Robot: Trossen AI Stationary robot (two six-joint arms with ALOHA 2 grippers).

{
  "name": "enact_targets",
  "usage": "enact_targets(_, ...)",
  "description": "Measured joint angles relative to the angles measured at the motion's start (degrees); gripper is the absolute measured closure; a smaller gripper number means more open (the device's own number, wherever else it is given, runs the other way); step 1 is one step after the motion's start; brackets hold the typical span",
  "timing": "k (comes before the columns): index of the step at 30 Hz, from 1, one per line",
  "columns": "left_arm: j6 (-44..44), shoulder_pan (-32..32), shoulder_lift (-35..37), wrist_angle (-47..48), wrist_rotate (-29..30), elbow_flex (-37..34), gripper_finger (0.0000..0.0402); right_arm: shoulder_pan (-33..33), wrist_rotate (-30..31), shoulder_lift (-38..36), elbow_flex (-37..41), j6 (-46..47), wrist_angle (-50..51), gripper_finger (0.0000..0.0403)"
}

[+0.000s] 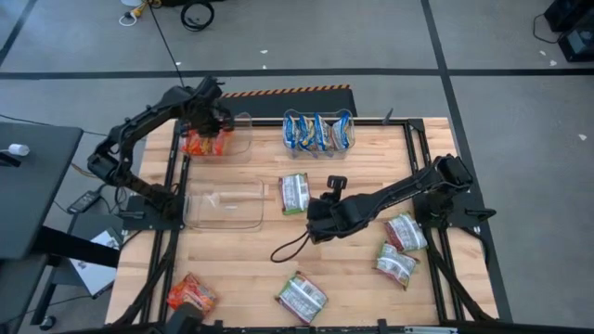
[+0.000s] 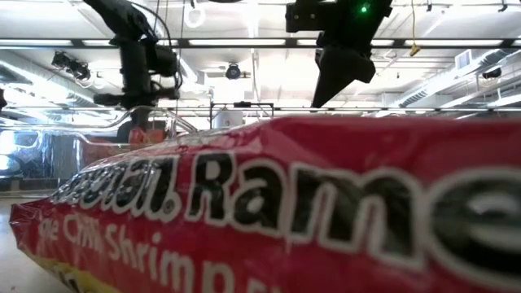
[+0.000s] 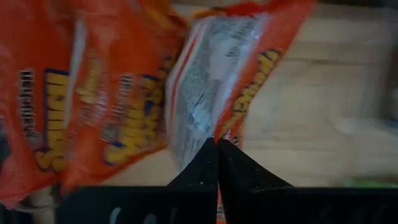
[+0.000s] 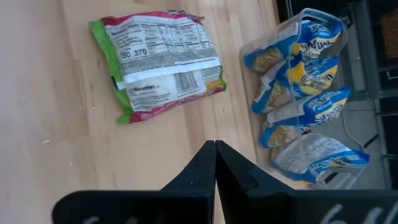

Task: Sort Maruchan noodles
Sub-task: Put the orange noodle pack into the top left transparent bin

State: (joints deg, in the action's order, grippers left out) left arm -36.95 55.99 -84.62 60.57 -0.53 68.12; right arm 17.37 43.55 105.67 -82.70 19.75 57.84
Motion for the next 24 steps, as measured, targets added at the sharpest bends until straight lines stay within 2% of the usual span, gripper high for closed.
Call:
enact_targets(5, 1.4, 1.9, 0.0, -0.3, 2.9, -4.5, 0.0399, 0.1, -0.2, 0.0, 0.0, 1.5, -0.3, 0.0389)
enact_targets(10, 7.4, 2.4, 0.0, 0.1, 9.4, -6.9, 0.0389, 0.2, -0.8, 0.0, 0.0, 1.5, -0.3, 0.0389)
enact_targets(24, 13.5, 1.6, 0.0, -1.0, 11.1, -7.1, 0.0380, 0.0, -1.7, 0.0, 0.0, -2.6, 1.2, 0.0389)
